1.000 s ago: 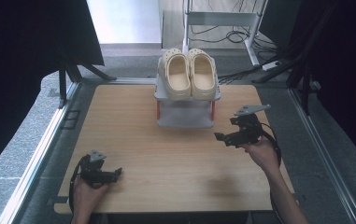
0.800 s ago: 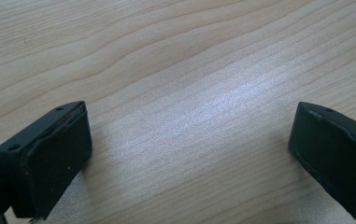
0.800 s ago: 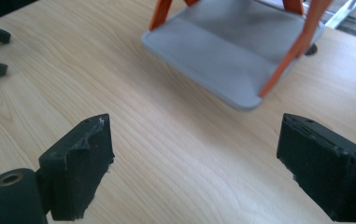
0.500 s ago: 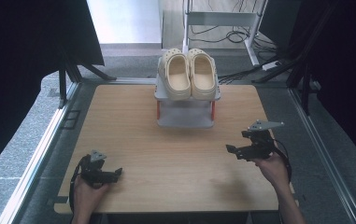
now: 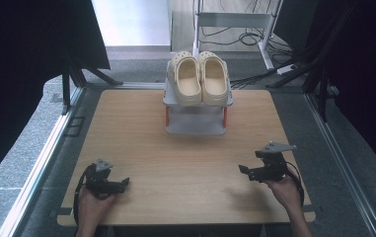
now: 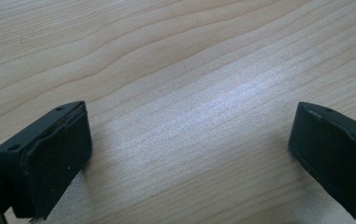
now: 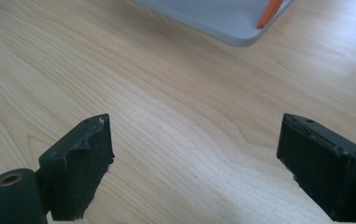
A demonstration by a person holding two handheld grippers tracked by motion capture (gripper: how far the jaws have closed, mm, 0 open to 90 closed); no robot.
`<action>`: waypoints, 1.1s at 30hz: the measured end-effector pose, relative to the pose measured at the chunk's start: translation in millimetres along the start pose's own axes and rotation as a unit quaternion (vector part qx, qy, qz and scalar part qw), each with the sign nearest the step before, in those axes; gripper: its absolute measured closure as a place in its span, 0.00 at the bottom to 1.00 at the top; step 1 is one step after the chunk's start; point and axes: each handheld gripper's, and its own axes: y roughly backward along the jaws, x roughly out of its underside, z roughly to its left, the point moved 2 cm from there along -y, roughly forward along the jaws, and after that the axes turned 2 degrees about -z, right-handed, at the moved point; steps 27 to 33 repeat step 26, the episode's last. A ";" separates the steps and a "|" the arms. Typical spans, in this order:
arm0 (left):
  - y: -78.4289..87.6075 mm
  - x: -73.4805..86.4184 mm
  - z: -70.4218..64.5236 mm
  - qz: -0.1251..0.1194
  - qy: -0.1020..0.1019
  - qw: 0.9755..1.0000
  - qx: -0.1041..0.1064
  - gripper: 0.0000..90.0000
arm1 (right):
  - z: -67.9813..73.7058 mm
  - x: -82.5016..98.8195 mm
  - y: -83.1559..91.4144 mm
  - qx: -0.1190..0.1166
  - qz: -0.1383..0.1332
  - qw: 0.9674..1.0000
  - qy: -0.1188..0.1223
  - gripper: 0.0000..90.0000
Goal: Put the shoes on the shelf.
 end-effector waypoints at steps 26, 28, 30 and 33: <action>-0.3 -0.2 -1.4 0.000 -0.002 1.000 0.003 0.00 | 18.0 52.4 -43.3 0.024 0.037 0.999 0.019 0.10; -0.3 -0.2 -1.4 0.000 -0.002 1.000 0.003 0.00 | 18.0 52.4 -43.3 0.024 0.037 0.999 0.019 0.10; -0.3 -0.2 -1.4 0.000 -0.002 1.000 0.003 0.00 | 18.0 52.4 -43.3 0.024 0.037 0.999 0.019 0.10; -0.3 -0.2 -1.4 0.000 -0.002 1.000 0.003 0.00 | 18.0 52.4 -43.3 0.024 0.037 0.999 0.019 0.10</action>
